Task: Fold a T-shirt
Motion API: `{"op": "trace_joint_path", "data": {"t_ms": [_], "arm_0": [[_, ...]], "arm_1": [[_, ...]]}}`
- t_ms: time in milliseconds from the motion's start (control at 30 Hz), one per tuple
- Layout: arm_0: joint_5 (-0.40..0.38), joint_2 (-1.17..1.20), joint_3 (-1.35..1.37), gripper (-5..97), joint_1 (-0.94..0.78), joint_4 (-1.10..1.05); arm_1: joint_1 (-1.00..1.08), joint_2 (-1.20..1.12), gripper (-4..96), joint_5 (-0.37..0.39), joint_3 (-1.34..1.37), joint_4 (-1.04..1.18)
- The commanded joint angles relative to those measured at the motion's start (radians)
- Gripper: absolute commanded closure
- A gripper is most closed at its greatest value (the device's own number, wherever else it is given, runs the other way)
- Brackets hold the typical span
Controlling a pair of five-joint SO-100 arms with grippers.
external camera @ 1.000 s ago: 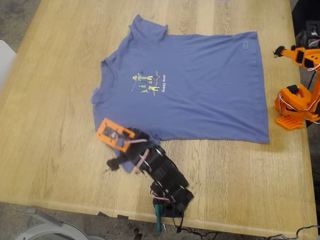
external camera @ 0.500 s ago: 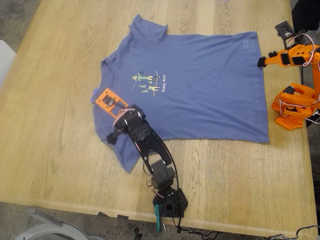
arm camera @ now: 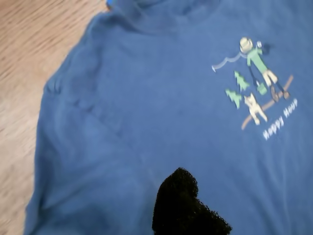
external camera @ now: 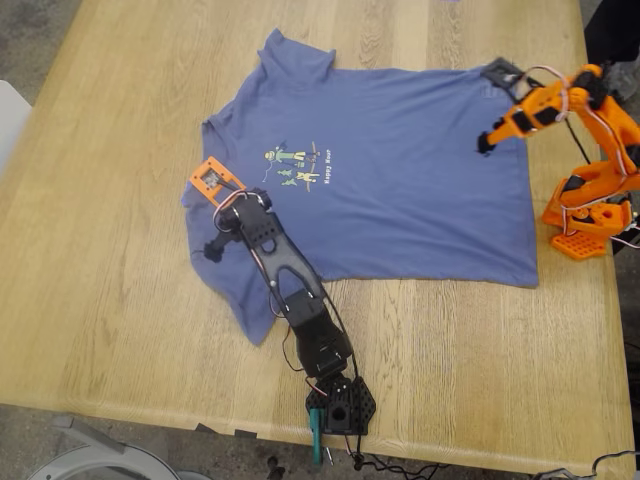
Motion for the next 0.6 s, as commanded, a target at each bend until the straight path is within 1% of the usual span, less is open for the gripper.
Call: {"op": "trace_joint_path", "data": {"t_ms": [0,167,267,367,500,567], "arm_0": [[0.015,-0.025,-0.124,36,-0.009,-0.109],[0.035,-0.123,-0.156,38,-0.021,-0.241],[0.043,-0.219,-0.245,39,-0.029,-0.256],[0.043,-0.376,-0.436,39,-0.04,-0.255],[0.041,-0.658,-0.822,38,-0.064,-0.19],[0.048,-0.765,-0.957,39,-0.074,-0.183]], "arm_1": [[-0.051,-0.094,67.5,0.011,-0.106,-0.044],[-0.123,-0.218,67.2,0.02,-0.183,-0.084],[-0.152,-0.314,66.9,0.021,-0.273,-0.087],[-0.187,-0.43,66.8,0.026,-0.388,-0.104],[-0.232,-0.571,66.8,0.037,-0.526,-0.118],[-0.244,-0.611,66.8,0.037,-0.555,-0.121]]}}
